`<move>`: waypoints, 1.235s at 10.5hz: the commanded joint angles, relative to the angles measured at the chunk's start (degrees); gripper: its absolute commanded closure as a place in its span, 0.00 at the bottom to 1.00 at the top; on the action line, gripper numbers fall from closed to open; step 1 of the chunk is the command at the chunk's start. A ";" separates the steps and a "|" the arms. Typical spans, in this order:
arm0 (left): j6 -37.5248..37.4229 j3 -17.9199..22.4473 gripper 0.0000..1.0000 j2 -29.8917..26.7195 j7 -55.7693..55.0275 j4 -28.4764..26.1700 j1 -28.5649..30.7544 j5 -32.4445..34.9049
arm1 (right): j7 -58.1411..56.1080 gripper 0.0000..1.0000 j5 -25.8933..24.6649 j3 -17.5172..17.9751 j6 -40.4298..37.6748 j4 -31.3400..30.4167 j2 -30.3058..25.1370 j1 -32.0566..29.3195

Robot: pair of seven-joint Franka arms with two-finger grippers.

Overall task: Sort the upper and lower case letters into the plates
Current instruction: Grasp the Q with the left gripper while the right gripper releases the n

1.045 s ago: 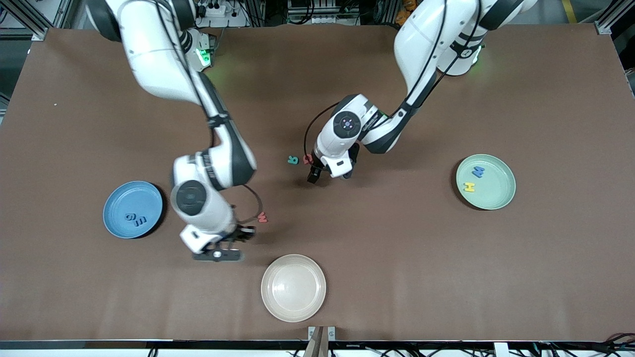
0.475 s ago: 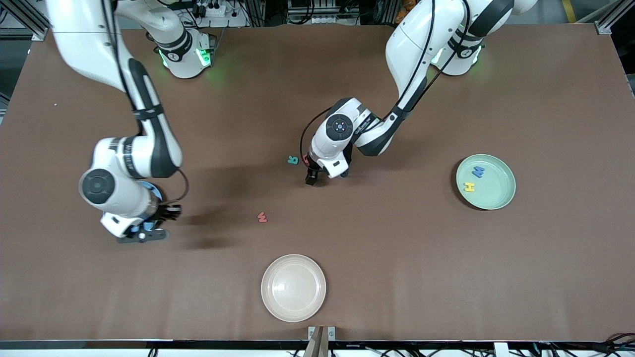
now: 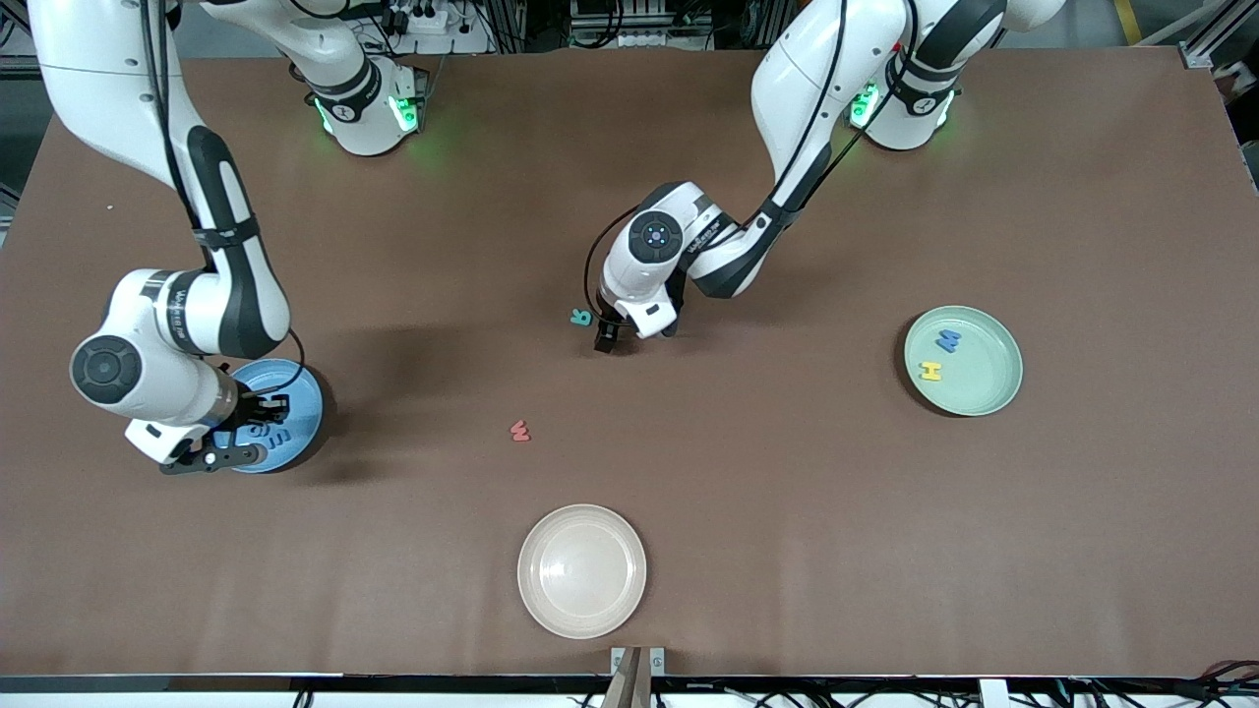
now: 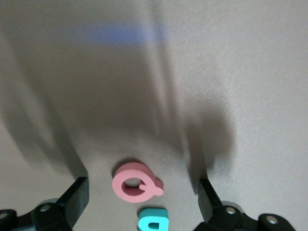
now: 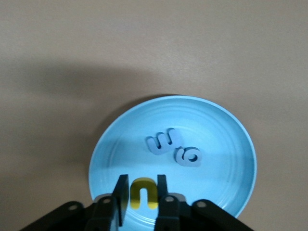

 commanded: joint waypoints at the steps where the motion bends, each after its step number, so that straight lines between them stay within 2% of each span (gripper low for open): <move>1: -0.41 0.98 0.00 -0.25 -0.20 -0.29 -0.78 -0.56 | 0.25 0.00 -0.84 1.17 0.12 -1.37 -1.54 0.17; 5: -0.41 0.89 0.07 -0.07 2.61 -0.29 -0.43 3.04 | 0.34 0.00 -0.05 1.35 0.73 -0.84 -1.46 2.36; 8: -0.41 0.89 0.38 -0.25 3.23 -0.46 -0.69 3.04 | 0.34 0.00 -0.05 1.35 0.99 -0.84 -1.28 3.60; 13: -0.41 0.89 0.56 -0.42 3.15 -0.46 -0.70 3.04 | 0.51 0.00 -0.05 1.35 1.79 0.12 -0.76 5.70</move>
